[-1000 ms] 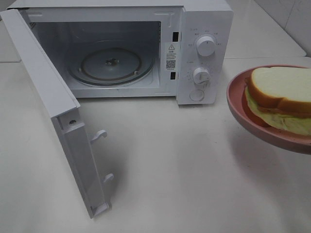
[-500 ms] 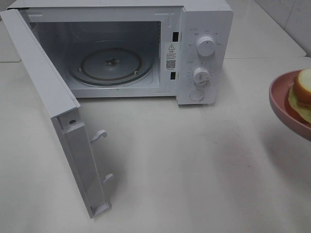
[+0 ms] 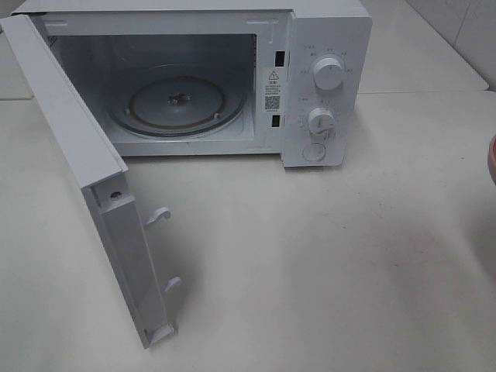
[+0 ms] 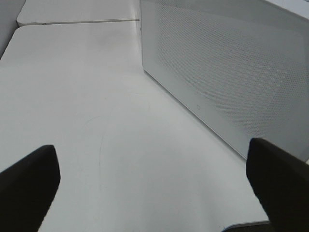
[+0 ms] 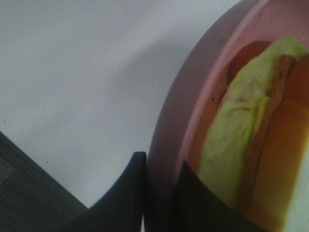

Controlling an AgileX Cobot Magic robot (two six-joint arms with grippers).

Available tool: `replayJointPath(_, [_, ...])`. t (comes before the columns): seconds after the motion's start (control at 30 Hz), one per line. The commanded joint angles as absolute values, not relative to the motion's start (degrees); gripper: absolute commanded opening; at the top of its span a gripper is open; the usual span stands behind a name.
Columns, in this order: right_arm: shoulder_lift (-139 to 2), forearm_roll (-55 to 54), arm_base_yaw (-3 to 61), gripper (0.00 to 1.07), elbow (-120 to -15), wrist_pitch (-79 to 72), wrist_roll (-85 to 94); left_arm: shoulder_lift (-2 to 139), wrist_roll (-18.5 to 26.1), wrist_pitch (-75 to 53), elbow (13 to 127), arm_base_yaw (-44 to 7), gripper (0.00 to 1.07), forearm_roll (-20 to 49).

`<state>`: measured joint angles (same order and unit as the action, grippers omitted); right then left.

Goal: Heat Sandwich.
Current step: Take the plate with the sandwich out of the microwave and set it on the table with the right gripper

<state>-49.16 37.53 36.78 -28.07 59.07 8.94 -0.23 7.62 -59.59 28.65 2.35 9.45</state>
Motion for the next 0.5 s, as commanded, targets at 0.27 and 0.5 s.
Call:
replayJointPath(0.27, [-55.86,42.91,36.50,0.03,-32.43,59.42,-6.25,-1.38,7.45,-59.42,28.42,2.12,1.01,9.91])
replayJointPath(0.5, [-63.43,43.83,36.50,0.03,-35.87,63.54,-17.30,-1.38,7.45,-59.42,28.42,2.12,1.01,9.91])
